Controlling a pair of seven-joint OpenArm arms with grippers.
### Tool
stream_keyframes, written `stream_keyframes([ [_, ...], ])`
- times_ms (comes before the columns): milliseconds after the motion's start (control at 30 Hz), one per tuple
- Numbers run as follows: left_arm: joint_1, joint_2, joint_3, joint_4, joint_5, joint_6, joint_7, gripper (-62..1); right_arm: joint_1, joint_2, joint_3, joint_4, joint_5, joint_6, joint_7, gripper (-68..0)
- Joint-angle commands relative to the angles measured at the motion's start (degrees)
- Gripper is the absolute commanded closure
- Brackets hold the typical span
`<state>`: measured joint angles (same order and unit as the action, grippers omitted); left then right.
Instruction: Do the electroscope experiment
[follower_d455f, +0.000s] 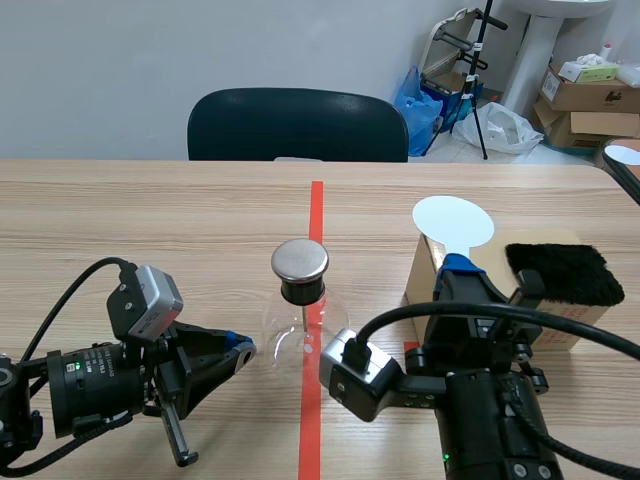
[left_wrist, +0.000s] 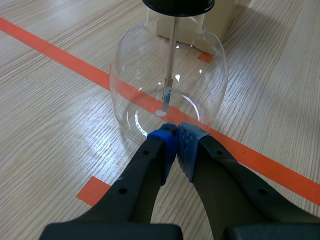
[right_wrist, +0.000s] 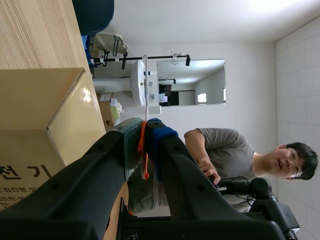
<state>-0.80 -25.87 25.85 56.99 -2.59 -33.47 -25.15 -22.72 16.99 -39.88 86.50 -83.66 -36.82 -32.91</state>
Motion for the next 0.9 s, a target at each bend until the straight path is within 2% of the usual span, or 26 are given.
stream_keyframes([
  [0, -0.3, 0.3, -0.2, 1.2, -0.8, -0.1, -0.8, -3.2, 0.8, 0.6, 0.0, 0.9, 0.0, -0.6, -0.2, -1.0],
  [333, -0.3, 0.3, -0.2, 1.2, -0.8, -0.1, -0.8, -3.2, 0.8, 0.6, 0.1, 0.9, 0.0, -0.7, 0.5, -1.1],
  [500, -0.3, 0.3, -0.2, 1.2, -0.8, -0.1, -0.8, -3.2, -0.2, 0.5, 2.4, 0.9, 0.0, -1.4, 3.3, -1.1],
  [567, -0.3, 0.3, -0.2, 1.2, -0.8, -0.1, -0.8, -3.2, -1.2, 0.0, 4.5, 0.9, 0.0, -2.0, 5.1, -1.1],
  [667, -0.3, 0.3, -0.2, 1.2, -0.8, -0.1, -0.8, -3.2, -3.2, -1.2, 8.9, 0.9, 0.0, -4.7, 9.4, -1.1],
  [767, -0.3, 0.3, -0.2, 1.2, -0.8, -0.1, -0.8, -3.2, -5.3, -2.9, 14.3, 0.9, 0.0, -7.0, 15.7, -1.1],
  [867, -0.3, 0.3, -0.2, 1.2, -0.8, -0.1, -1.0, -3.2, -7.3, -4.5, 20.3, 0.9, 2.3, -8.0, 22.5, -1.1],
])
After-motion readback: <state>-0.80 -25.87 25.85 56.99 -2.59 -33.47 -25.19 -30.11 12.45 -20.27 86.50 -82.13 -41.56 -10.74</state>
